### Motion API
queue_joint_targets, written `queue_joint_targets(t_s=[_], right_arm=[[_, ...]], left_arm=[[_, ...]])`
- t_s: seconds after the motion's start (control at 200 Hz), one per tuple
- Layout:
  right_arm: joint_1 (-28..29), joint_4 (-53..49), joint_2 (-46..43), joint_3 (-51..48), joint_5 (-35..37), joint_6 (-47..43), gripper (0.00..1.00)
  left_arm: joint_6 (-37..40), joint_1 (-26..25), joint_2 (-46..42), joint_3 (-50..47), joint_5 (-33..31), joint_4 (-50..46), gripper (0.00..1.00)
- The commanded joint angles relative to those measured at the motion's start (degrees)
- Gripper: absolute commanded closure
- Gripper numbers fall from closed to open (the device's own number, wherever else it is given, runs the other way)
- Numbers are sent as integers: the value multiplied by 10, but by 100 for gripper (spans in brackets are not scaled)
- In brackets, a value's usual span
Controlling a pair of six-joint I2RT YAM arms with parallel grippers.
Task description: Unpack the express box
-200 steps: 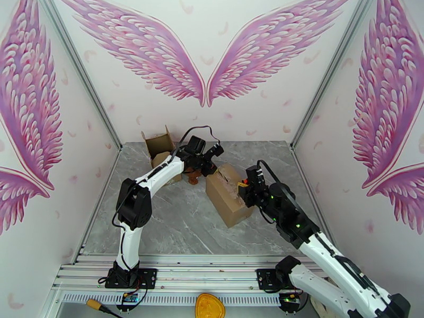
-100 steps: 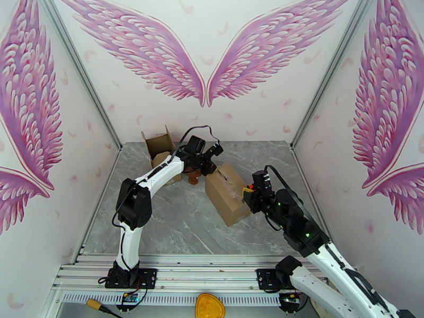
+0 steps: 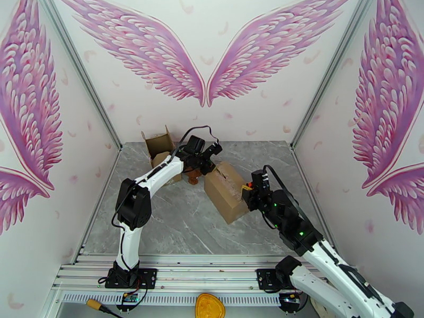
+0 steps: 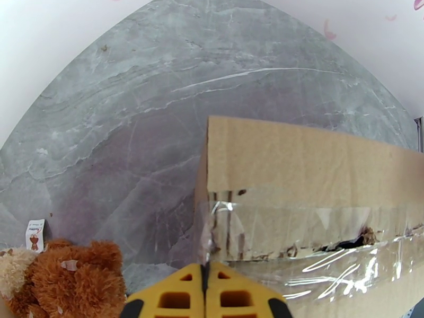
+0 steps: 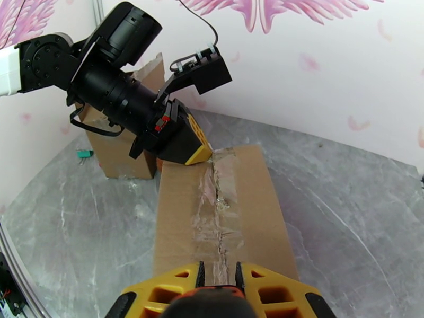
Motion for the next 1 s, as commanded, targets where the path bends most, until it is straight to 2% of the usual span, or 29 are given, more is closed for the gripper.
queue_joint_targets(t_s=[0.0,0.075,0.175,0.275,0.465,0.625,0.785,0.825,0.91,0.994], right_arm=[[7,-48,28,-30,13,7,100],[7,-43,30,-15,36,8,100],[1,-24,11,7,111,13,100],[-27,0,-15,13,155,39,100],[-74,14,-36,6,175,123,100],[-99,58,-85,-45,209,188,100],[-111,133,-109,-94,175,198,100],[-111,127,-103,-95,172,208,100],[-112,106,-93,-92,171,230,100],[-113,121,-87,-105,177,278,100]], left_arm=[[-10,9,-9,-14,-60,-21,100],[-19,13,-11,-14,-66,-20,100],[-40,24,-22,-18,-70,-18,100],[-70,32,-38,-28,-77,-20,100],[-143,31,-72,-49,-102,-44,100],[-179,37,-116,-100,-132,-41,100],[-197,37,-144,-133,-136,-27,100],[-200,36,-152,-137,-124,-21,90],[-189,29,-176,-155,-108,5,60],[-140,19,-210,-180,-100,45,42]])
